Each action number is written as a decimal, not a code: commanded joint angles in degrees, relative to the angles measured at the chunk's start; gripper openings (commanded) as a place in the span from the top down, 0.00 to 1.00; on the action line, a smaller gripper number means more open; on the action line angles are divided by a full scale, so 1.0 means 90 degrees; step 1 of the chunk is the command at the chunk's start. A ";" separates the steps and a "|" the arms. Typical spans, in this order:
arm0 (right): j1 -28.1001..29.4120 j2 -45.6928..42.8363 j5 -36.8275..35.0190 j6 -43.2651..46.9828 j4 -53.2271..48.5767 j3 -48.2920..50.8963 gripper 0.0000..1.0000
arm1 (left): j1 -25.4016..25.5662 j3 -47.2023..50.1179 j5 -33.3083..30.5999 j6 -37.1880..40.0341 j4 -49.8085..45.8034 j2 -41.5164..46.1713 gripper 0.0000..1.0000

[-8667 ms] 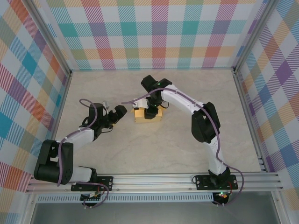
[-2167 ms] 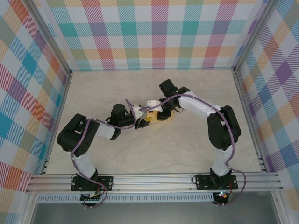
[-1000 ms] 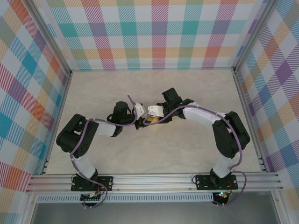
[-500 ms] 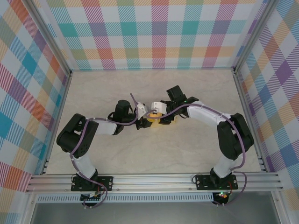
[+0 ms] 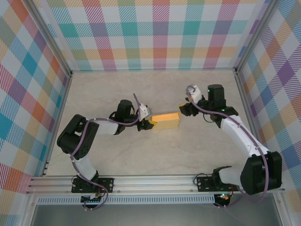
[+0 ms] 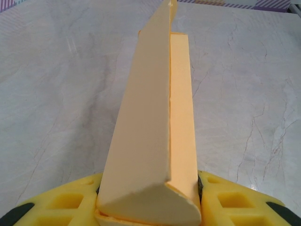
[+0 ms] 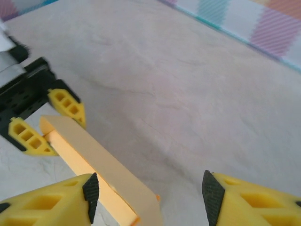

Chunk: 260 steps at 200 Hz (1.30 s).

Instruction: Fold the paper box

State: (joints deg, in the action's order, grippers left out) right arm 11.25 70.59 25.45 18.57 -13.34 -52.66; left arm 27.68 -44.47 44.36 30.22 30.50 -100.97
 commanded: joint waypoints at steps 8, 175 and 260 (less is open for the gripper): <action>-0.0523 -0.0505 0.0290 -0.1118 -0.0563 0.0624 0.40 | 0.0088 -0.0127 0.0136 0.0205 -0.0730 0.0077 0.63; -0.0039 0.0986 0.0476 0.1060 0.0478 0.0793 0.75 | 0.0038 -0.0526 0.0171 0.0593 -0.1680 0.0010 0.63; 0.0625 0.0638 -0.0362 0.0536 0.0219 0.0803 0.87 | 0.0186 -0.0528 -0.0271 0.0482 -0.1614 -0.0002 0.64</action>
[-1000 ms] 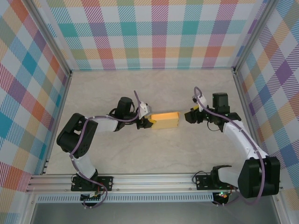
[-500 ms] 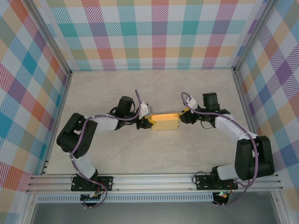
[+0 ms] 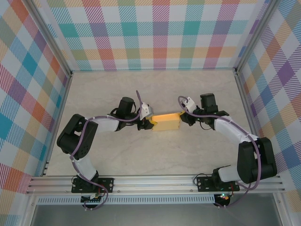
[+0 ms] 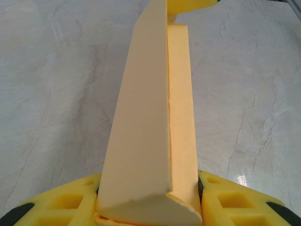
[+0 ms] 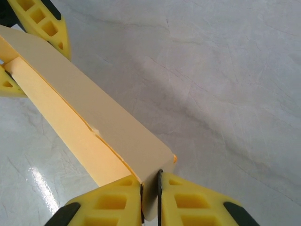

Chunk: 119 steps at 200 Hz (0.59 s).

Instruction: Fold the paper box

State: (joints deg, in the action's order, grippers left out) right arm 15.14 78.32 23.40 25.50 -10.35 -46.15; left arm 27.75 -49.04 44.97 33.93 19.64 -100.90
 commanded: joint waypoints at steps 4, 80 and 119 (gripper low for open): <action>0.0188 -0.0248 -0.0179 -0.0271 -0.0129 0.0078 0.88 | 0.0179 -0.0018 -0.0345 0.0077 -0.0410 -0.0001 0.64; 0.0198 0.0020 -0.0331 -0.0642 -0.0739 -0.0546 0.95 | 0.0254 -0.0121 -0.0376 0.0382 -0.0727 0.0005 0.63; 0.0295 0.0114 -0.0464 -0.0972 -0.1153 -0.0765 0.98 | 0.0286 -0.0106 -0.0551 0.0268 -0.0596 -0.0006 0.65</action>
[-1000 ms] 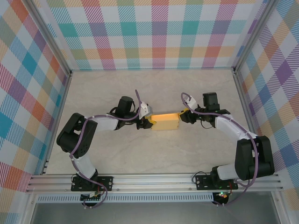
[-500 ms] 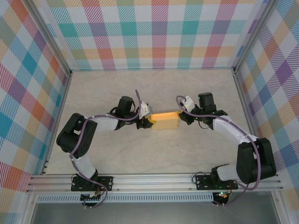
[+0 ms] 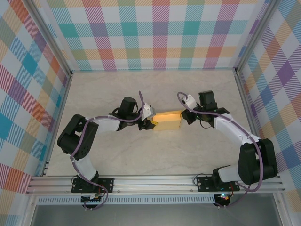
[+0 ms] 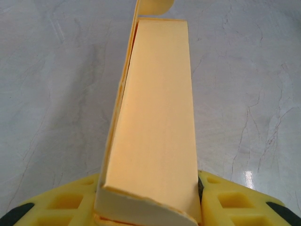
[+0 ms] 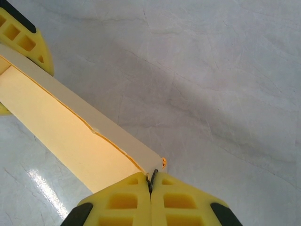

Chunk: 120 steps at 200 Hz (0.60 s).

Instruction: Fold the paper box

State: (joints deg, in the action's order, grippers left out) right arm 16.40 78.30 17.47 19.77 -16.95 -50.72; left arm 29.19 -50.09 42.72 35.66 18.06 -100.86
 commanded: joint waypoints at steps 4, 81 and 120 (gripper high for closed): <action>0.0173 0.0136 0.0165 -0.0360 -0.0454 -0.0271 0.99 | 0.0126 0.0007 -0.0318 0.0071 -0.0416 -0.0021 0.65; 0.0340 0.0297 -0.0115 -0.0960 -0.0862 -0.0606 1.00 | 0.0145 -0.0021 -0.0589 0.0061 -0.0440 -0.0029 0.69; 0.0384 0.0391 -0.0276 -0.1455 -0.0943 -0.0637 1.00 | 0.0178 -0.0003 -0.0713 0.0042 -0.0398 -0.0022 0.71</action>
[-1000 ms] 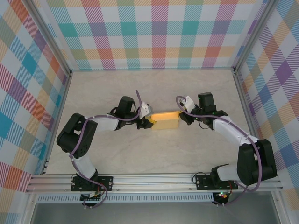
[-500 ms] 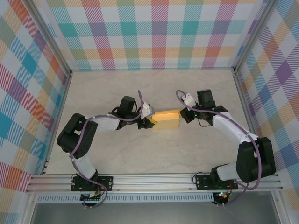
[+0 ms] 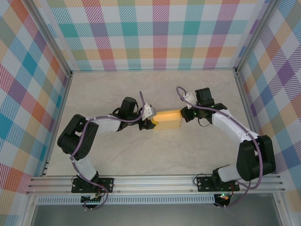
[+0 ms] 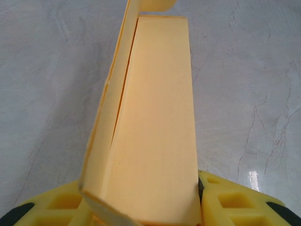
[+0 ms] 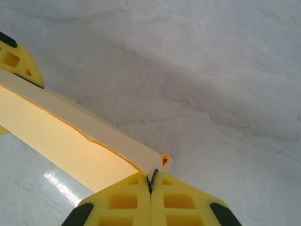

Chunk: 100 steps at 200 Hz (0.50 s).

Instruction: Fold the paper box

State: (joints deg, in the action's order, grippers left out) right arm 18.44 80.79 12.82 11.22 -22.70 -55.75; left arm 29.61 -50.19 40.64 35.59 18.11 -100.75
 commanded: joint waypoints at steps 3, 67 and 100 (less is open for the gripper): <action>0.0167 0.0120 0.0237 -0.0562 -0.0290 -0.0069 1.00 | 0.0138 0.0008 -0.0488 0.0050 -0.0401 -0.0036 0.71; 0.0357 0.0110 -0.0087 -0.1603 -0.0202 0.0060 1.00 | 0.0207 0.0011 -0.0629 -0.0030 -0.0352 -0.0081 0.73; 0.0553 0.0105 -0.0204 -0.1812 -0.0158 0.0138 1.00 | 0.0207 0.0010 -0.0695 -0.0055 -0.0345 -0.0091 0.73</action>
State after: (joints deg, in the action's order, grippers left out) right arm 20.73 80.84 8.32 -1.56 -21.74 -55.75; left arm 30.06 -50.19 39.33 34.79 18.20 -100.64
